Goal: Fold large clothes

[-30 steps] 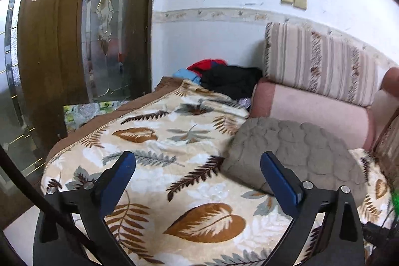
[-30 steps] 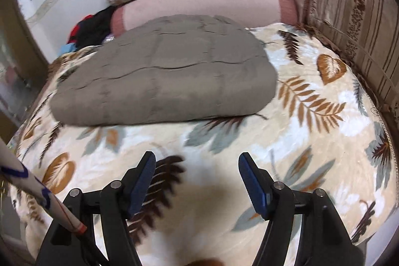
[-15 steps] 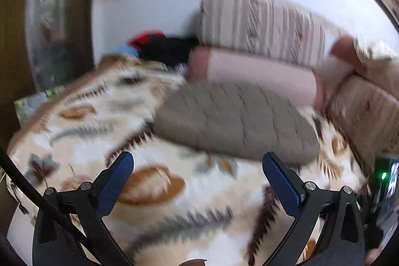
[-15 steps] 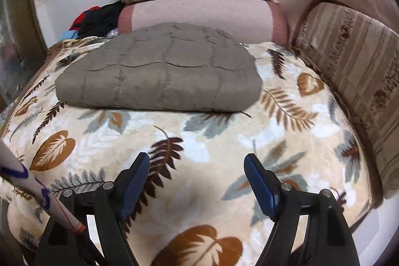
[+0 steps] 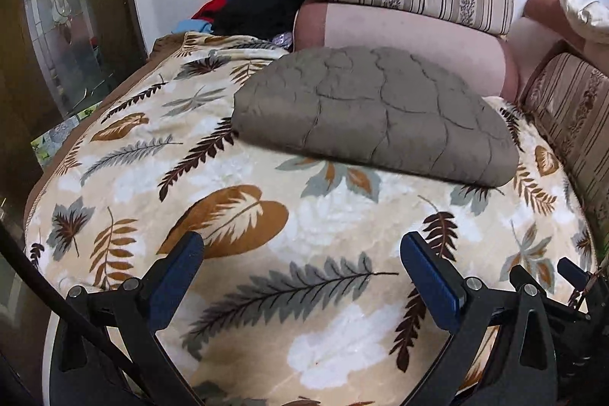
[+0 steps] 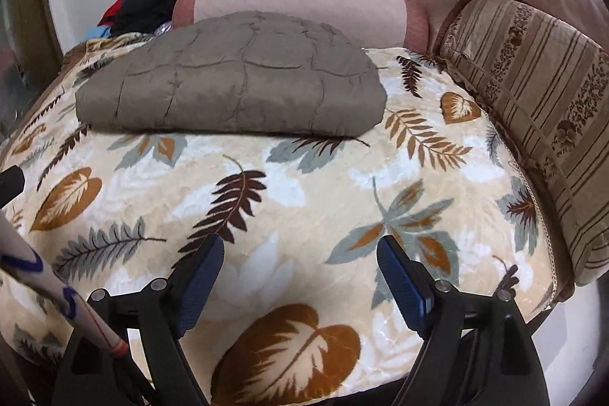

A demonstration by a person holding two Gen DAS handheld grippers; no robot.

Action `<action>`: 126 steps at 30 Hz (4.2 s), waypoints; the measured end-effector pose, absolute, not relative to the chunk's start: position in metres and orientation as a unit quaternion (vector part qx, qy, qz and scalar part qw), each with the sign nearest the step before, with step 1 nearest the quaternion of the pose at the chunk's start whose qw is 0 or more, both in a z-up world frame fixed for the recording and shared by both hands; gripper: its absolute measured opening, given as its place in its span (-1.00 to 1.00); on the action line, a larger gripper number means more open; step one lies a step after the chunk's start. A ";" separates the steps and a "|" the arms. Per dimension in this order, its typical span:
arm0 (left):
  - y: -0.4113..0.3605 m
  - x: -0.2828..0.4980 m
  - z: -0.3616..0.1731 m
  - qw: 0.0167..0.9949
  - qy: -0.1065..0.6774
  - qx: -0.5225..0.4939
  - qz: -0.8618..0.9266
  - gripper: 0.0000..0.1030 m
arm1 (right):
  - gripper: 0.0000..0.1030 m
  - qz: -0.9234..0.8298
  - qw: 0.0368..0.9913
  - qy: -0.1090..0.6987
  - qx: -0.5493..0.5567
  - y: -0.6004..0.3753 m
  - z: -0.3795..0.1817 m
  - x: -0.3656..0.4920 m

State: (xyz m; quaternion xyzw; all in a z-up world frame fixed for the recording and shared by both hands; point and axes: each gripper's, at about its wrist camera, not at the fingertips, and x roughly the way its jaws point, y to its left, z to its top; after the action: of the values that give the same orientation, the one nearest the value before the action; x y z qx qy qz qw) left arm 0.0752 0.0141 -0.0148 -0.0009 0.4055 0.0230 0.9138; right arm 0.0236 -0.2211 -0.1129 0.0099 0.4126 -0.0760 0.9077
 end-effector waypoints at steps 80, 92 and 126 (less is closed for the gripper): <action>0.003 0.098 -0.077 0.877 0.480 0.001 -0.015 0.99 | 0.73 -0.079 0.895 0.439 -0.021 -0.210 -0.141 0.047; 0.004 0.097 -0.077 0.877 0.480 0.001 -0.014 0.99 | 0.73 -0.084 0.893 0.442 -0.017 -0.214 -0.143 0.047; 0.007 0.103 -0.086 0.870 0.493 -0.003 -0.017 0.99 | 0.73 -0.078 0.881 0.466 0.004 -0.223 -0.155 0.056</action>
State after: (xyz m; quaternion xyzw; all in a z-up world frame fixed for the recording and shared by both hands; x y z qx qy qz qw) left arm 0.1028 0.0070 -0.0858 -0.0030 0.4931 -0.0172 0.8698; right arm 0.0562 -0.2234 -0.1554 0.0043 0.4657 -0.0783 0.8815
